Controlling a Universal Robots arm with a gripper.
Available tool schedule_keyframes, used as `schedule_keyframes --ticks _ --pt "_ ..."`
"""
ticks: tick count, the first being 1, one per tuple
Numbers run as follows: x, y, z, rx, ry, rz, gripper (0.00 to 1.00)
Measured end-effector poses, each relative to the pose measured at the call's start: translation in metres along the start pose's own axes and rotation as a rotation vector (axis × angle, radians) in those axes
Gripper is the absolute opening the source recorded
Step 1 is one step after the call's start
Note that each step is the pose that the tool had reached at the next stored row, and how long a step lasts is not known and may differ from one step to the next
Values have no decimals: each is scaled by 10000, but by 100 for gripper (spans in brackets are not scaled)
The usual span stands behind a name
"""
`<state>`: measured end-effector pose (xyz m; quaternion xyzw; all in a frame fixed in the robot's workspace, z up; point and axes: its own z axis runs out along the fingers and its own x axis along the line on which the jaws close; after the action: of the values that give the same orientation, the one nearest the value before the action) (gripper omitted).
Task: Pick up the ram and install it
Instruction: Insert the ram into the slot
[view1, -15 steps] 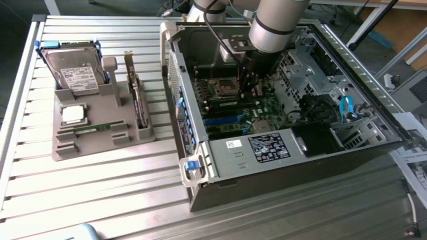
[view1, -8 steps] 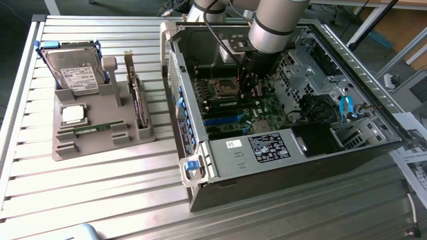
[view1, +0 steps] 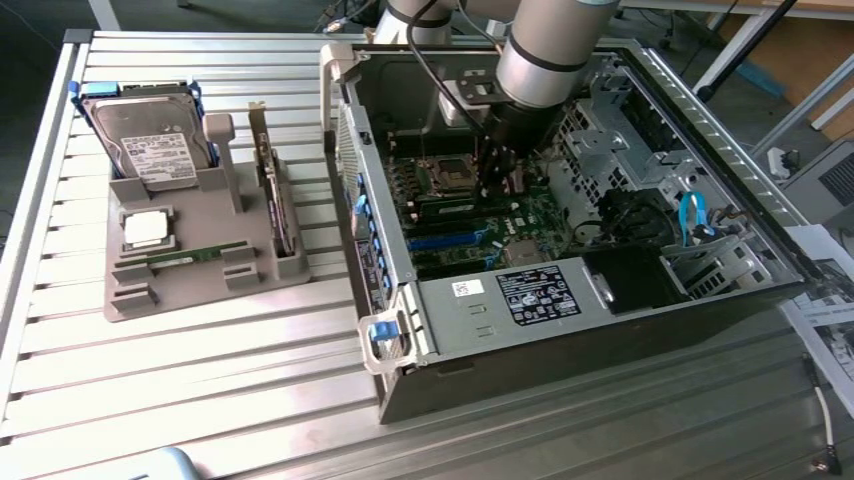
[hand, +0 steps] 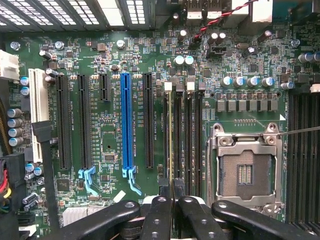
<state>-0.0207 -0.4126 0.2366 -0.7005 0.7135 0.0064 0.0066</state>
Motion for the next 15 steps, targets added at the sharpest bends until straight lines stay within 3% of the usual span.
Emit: schedule_keyframes --ticks 15 --pt "0 0 19 0 0 0 12"
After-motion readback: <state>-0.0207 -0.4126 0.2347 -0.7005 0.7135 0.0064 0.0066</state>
